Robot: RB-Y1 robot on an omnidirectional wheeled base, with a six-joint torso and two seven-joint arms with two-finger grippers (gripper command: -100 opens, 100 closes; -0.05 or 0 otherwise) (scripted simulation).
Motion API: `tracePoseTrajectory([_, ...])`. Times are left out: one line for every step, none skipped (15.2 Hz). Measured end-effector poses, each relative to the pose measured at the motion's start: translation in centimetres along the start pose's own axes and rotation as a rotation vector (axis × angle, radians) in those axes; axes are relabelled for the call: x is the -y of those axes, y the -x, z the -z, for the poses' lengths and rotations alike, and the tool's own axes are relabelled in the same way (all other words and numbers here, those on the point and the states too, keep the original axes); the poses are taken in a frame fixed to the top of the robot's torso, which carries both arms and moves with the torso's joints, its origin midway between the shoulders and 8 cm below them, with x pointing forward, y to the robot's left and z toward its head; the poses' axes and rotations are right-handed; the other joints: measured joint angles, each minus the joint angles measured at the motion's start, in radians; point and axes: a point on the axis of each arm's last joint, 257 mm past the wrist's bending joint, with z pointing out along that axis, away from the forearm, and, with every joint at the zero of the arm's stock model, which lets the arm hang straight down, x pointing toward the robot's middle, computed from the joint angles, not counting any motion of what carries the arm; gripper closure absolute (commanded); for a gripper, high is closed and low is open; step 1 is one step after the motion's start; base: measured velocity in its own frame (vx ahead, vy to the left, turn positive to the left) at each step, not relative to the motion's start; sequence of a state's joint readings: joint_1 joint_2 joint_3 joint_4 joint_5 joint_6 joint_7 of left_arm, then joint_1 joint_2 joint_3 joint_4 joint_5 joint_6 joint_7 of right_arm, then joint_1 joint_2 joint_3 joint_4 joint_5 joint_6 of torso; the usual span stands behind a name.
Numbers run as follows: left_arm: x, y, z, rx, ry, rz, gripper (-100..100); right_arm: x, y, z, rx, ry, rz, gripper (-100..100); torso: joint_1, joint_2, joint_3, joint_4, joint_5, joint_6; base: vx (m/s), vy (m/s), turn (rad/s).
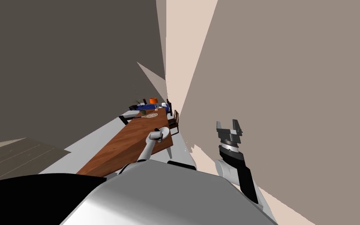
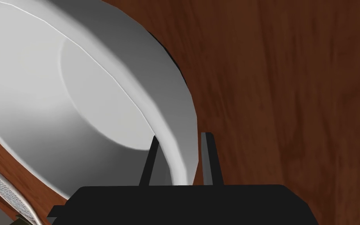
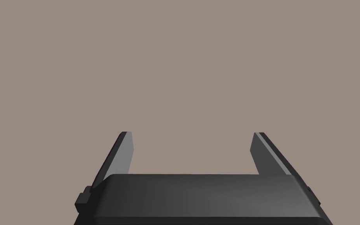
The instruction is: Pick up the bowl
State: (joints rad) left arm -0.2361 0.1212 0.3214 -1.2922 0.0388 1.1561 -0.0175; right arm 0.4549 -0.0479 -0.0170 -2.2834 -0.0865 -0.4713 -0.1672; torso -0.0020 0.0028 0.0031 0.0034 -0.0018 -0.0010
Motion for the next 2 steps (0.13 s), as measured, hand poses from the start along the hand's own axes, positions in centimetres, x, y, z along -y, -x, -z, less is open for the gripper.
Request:
tracePoseTrajectory([-0.02, -0.03, 0.22, 0.0, 0.0, -0.001, 100, 0.0, 0.0, 0.0, 0.0, 0.0, 0.0, 0, 0.0, 0.0, 0.0, 0.0, 0.0, 0.0, 0.002, -0.008, 0.025])
tracePoseTrajectory([-0.04, -0.08, 0.44, -0.001, 0.0, -0.003, 100, 0.0, 0.0, 0.0, 0.0, 0.0, 0.0, 0, 0.0, 0.001, 0.001, 0.001, 0.0, 0.0, 0.001, -0.005, 0.011])
